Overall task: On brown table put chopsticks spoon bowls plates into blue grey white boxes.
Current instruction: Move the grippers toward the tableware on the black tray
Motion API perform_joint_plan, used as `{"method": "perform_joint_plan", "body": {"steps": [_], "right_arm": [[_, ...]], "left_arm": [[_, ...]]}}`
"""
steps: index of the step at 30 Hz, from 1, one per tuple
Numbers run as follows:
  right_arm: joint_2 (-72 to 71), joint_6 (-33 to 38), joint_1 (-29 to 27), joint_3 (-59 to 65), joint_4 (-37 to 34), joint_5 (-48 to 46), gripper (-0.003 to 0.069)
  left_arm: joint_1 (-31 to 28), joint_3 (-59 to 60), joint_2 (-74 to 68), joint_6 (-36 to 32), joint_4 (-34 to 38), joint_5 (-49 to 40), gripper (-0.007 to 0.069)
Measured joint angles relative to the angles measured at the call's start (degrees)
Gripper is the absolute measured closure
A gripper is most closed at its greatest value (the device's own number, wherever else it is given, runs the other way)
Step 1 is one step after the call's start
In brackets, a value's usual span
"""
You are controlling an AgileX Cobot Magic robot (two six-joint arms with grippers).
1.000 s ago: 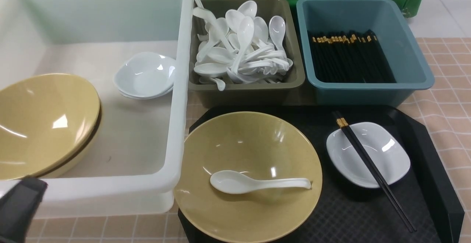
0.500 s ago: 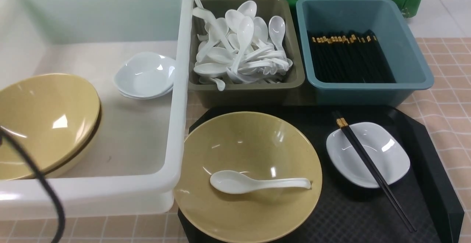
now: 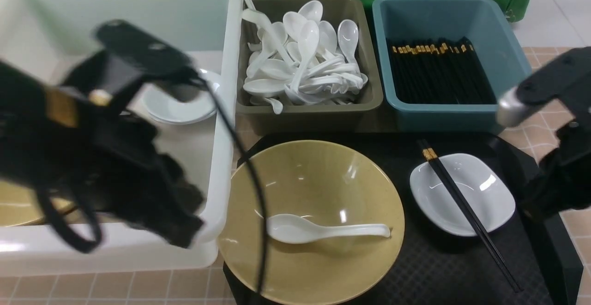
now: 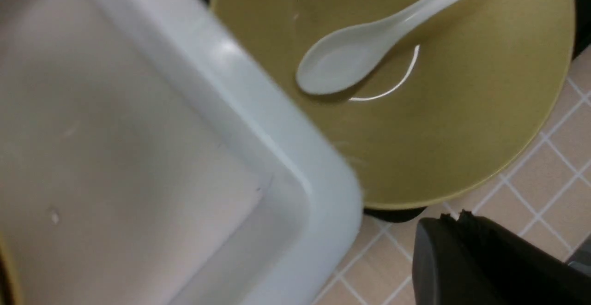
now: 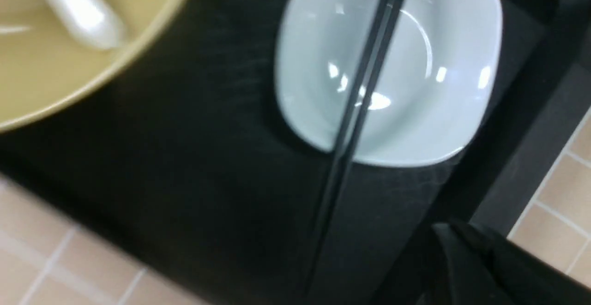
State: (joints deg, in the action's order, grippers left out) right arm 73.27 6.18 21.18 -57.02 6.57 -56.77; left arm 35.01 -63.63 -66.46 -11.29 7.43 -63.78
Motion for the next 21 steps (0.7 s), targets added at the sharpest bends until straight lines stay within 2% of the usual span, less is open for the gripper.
{"method": "perform_joint_plan", "body": {"steps": [3, 5, 9, 10, 11, 12, 14, 18, 21], "right_arm": [[5.22, -1.65, 0.07, -2.18, 0.46, 0.95, 0.0545], [10.57, -2.49, 0.07, -5.6, 0.34, 2.23, 0.0434], [17.25, -3.6, -0.31, -9.83, -0.2, 2.91, 0.0261], [17.58, -3.66, -0.34, -9.83, -0.2, 2.98, 0.0252], [20.1, -3.65, -0.55, -11.13, -1.11, 3.25, 0.019], [20.41, -3.65, -0.55, -11.21, -1.2, 3.32, 0.0183], [24.22, -2.93, -0.55, -11.58, -2.55, 3.37, 0.0122], [28.0, -1.59, -0.55, -11.58, -3.5, 3.37, 0.0108], [29.42, -0.91, -0.55, -11.58, -3.61, 3.73, 0.0135]], "left_arm": [[3.31, -0.42, -3.19, 0.0, 0.0, 1.59, 0.0622], [5.14, -0.54, -5.53, 0.0, 0.0, 2.08, 0.0622], [5.46, -0.58, -7.77, 0.0, -0.11, 1.86, 0.0622], [5.46, -0.58, -7.93, 0.0, -0.11, 1.85, 0.0622], [5.46, -0.58, -8.34, 0.0, -0.41, 1.74, 0.0622], [5.46, -0.58, -8.33, 0.0, -0.43, 1.69, 0.0622], [5.46, -0.58, -8.59, 0.0, -0.78, 1.69, 0.0622], [5.46, -0.58, -8.59, 0.0, -1.17, 1.83, 0.0622], [5.46, -0.58, -8.59, 0.0, -1.67, 2.39, 0.0622]]}}
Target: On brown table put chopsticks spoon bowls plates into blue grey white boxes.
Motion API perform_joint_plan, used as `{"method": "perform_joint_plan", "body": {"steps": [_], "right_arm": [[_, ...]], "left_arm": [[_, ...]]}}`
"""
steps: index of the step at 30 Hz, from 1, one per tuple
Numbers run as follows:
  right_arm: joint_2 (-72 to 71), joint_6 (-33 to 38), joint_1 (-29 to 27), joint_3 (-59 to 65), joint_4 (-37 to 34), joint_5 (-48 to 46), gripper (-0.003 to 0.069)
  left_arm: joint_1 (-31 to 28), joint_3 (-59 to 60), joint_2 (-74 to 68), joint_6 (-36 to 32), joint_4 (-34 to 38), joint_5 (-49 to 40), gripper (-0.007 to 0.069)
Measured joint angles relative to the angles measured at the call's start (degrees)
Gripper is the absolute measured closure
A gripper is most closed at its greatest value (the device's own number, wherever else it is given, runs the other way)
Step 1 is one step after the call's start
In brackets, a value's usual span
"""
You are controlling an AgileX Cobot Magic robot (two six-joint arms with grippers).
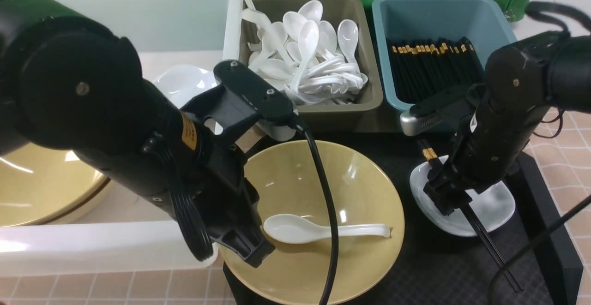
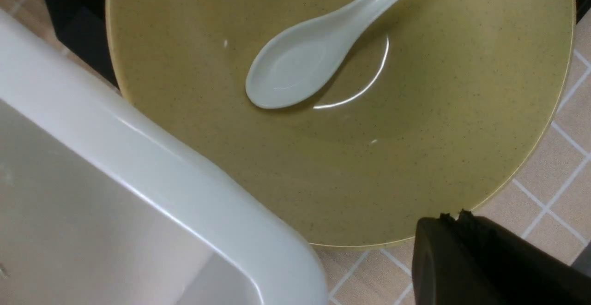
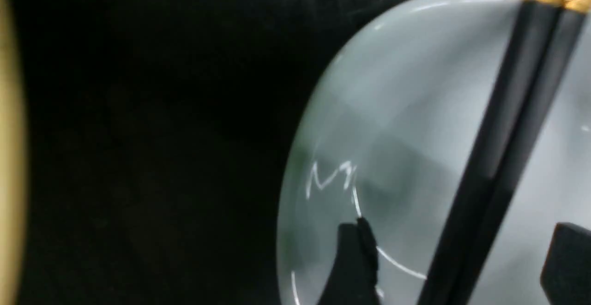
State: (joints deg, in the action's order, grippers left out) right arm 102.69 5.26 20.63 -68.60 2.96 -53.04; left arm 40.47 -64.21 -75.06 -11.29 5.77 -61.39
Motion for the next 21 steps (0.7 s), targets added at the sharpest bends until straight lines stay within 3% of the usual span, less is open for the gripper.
{"method": "perform_joint_plan", "body": {"steps": [4, 5, 9, 17, 21], "right_arm": [[0.35, 0.79, 0.0, -0.02, -0.06, 0.08, 0.0232], [0.35, 0.9, 0.0, -0.09, -0.06, 0.08, 0.0337], [0.35, 0.96, 0.0, -0.29, -0.06, 0.08, 0.0516], [-1.43, 1.3, 0.0, -2.57, -0.06, -3.57, 0.0503], [-6.42, 2.33, -0.04, -8.12, -0.06, -3.71, 0.0503]], "left_arm": [[0.0, 0.0, 0.0, 0.0, -0.8, 1.54, 0.0622], [0.0, 0.0, 0.0, 0.0, -1.43, 2.6, 0.0622], [0.0, 0.0, 0.0, -0.05, -2.02, 4.48, 0.0622], [-0.53, 0.0, 0.0, 2.91, -4.76, 6.94, 0.0622], [-6.25, 0.0, -1.06, 5.24, -5.35, 10.87, 0.0622]]}}
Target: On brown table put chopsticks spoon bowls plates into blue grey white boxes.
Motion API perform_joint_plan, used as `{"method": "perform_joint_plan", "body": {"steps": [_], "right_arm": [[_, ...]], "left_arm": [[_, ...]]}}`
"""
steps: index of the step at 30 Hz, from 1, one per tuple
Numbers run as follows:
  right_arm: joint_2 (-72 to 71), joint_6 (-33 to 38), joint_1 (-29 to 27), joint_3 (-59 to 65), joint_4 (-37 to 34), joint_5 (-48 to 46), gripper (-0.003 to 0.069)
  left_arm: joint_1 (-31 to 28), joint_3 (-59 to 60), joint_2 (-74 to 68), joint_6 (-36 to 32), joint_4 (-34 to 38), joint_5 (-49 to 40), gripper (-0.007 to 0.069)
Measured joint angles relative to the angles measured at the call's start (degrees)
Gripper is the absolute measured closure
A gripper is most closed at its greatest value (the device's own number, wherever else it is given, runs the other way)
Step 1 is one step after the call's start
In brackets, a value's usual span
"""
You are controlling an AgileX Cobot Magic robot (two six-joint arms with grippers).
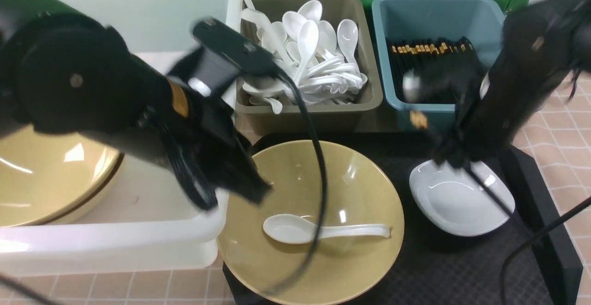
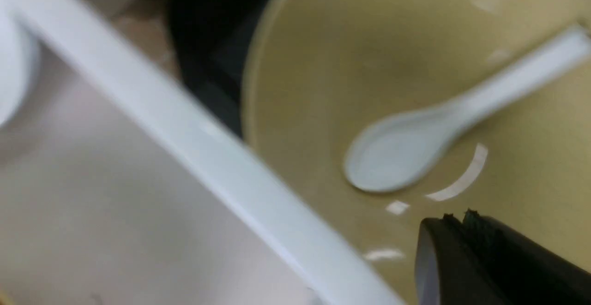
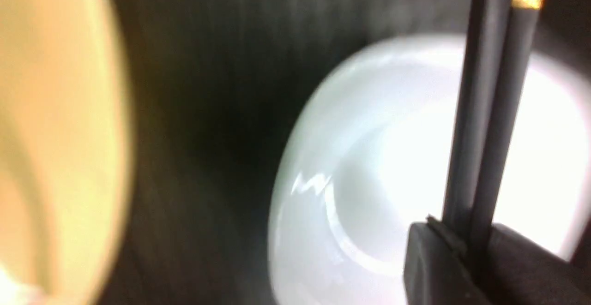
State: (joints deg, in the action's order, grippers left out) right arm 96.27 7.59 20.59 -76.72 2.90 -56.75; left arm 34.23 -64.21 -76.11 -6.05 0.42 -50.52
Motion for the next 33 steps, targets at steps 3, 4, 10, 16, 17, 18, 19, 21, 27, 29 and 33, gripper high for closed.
{"method": "perform_joint_plan", "body": {"steps": [3, 4, 10, 16, 17, 18, 19, 21, 27, 29, 33], "right_arm": [[-1.42, 1.07, -0.55, -6.03, -0.05, 4.07, 0.0503], [-0.88, 1.53, -1.21, -9.56, -0.05, 8.45, 0.0503], [6.0, -4.36, -4.51, -18.86, -0.05, 22.3, 0.0503], [19.73, -11.59, -9.51, -26.83, 0.06, 31.61, 0.0503], [21.83, -12.29, -9.95, -28.14, 0.18, 31.44, 0.0496], [23.38, -12.65, -10.25, -29.52, 0.18, 30.78, 0.0484], [24.72, -13.44, -10.41, -30.63, 0.2, 29.59, 0.0468], [26.84, -13.98, -10.54, -33.29, 0.14, 24.63, 0.0396], [26.73, -10.92, -9.62, -42.9, -0.79, 1.85, 0.0181], [24.5, -3.64, -7.97, -46.64, -2.9, -7.93, 0.0148], [20.57, 2.33, -4.63, -48.45, -6.67, -13.21, 0.0137]], "left_arm": [[-5.56, 0.0, -1.42, 0.1, 0.56, 5.92, 0.0622], [-7.25, 0.0, -1.8, 0.17, 1.85, 9.71, 0.0622], [-7.97, 0.0, -1.72, 0.37, 5.89, 17.32, 0.0622], [-7.78, 0.0, -0.02, 0.37, 6.85, 12.74, 0.0622], [-7.78, 0.0, 0.27, 0.37, 6.85, 11.77, 0.0622], [-7.78, 0.0, 0.51, 0.37, 6.79, 11.13, 0.0622], [-7.78, 0.0, 0.83, 0.37, 6.49, 10.64, 0.0622], [-7.72, 0.0, 1.74, 0.37, 6.01, 10.09, 0.0622], [-7.72, 0.0, 8.29, -0.04, 0.83, 5.7, 0.0622], [-7.72, 0.0, 12.45, 0.11, -1.14, 1.3, 0.0622], [-7.72, 0.0, 18.14, 0.15, -2.06, -3.76, 0.0622]]}}
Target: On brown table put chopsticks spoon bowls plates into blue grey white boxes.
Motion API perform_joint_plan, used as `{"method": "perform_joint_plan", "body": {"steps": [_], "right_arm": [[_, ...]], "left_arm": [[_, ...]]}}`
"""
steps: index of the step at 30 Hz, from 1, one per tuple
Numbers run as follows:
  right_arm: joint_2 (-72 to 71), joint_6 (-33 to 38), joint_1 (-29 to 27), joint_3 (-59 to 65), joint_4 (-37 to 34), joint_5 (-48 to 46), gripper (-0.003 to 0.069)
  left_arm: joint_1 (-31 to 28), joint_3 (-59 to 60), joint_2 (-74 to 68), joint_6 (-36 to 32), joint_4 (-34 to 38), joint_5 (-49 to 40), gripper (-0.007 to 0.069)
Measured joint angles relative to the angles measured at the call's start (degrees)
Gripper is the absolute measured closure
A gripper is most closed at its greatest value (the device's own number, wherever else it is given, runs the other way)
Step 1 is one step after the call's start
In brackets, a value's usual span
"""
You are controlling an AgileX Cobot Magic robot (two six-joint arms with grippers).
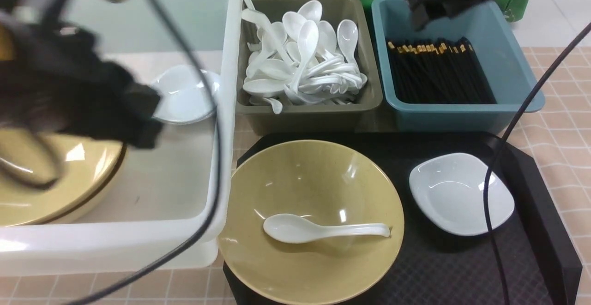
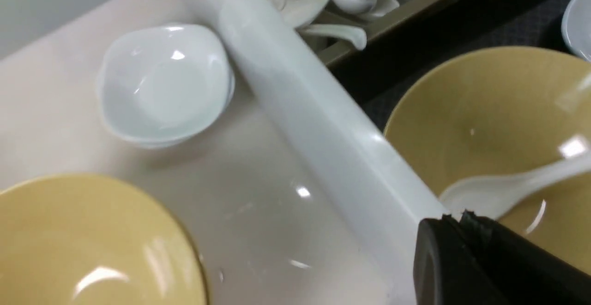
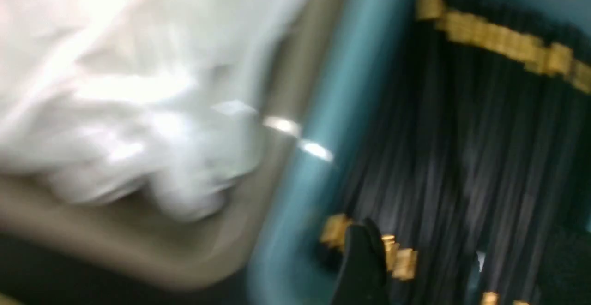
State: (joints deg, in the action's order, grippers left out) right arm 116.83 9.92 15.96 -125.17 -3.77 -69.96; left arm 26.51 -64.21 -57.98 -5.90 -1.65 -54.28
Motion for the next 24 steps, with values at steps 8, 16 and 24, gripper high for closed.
{"method": "perform_joint_plan", "body": {"steps": [8, 16, 24], "right_arm": [[-15.04, 9.2, 16.82, 12.07, -1.91, -1.31, 0.0137], [-19.04, 24.18, 28.47, 33.84, -2.57, -1.53, 0.0137], [-9.6, 29.23, 29.52, 42.54, 6.23, 4.59, 0.0137]], "left_arm": [[0.0, 7.76, 17.08, -0.19, 0.84, -3.84, 0.0622], [0.0, 21.76, 24.72, -0.19, 6.11, -0.92, 0.0622], [0.0, 30.27, 25.29, -0.23, 8.79, 3.88, 0.0622]]}}
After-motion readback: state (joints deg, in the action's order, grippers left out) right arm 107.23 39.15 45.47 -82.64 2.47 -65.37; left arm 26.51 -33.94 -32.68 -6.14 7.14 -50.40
